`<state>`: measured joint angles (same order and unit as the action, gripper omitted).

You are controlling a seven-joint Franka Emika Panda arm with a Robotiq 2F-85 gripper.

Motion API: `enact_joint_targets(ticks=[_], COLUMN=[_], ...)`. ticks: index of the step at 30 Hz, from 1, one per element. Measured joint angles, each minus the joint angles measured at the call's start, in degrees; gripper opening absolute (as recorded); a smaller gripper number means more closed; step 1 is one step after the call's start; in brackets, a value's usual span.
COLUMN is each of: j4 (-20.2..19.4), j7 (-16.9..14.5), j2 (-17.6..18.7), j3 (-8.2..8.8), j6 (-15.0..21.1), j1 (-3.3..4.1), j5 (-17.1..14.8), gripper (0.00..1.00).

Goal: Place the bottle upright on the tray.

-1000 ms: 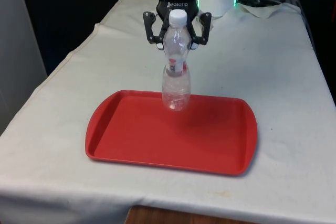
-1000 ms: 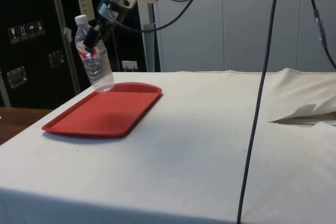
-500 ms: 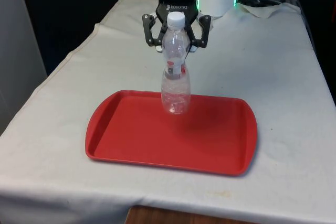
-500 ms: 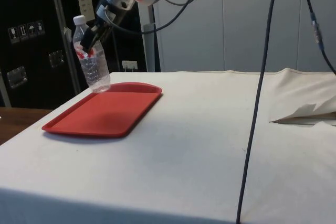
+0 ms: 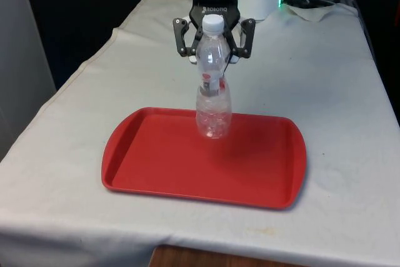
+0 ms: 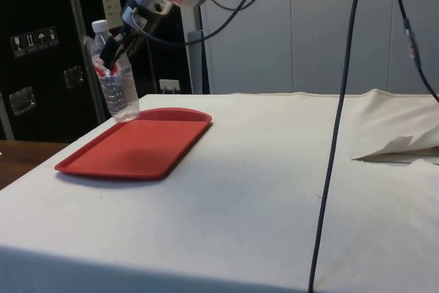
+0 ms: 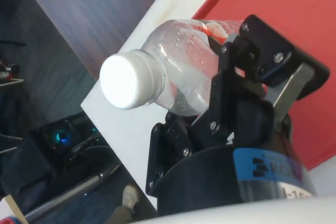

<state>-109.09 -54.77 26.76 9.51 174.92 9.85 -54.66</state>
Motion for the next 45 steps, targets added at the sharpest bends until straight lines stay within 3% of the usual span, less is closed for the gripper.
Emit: enact_joint_targets(ticks=[45], j4=[0.7], j7=[0.1], j2=[2.6], j3=[-1.49], j6=[4.0], j1=[0.06], j5=[-1.9], gripper=[0.33])
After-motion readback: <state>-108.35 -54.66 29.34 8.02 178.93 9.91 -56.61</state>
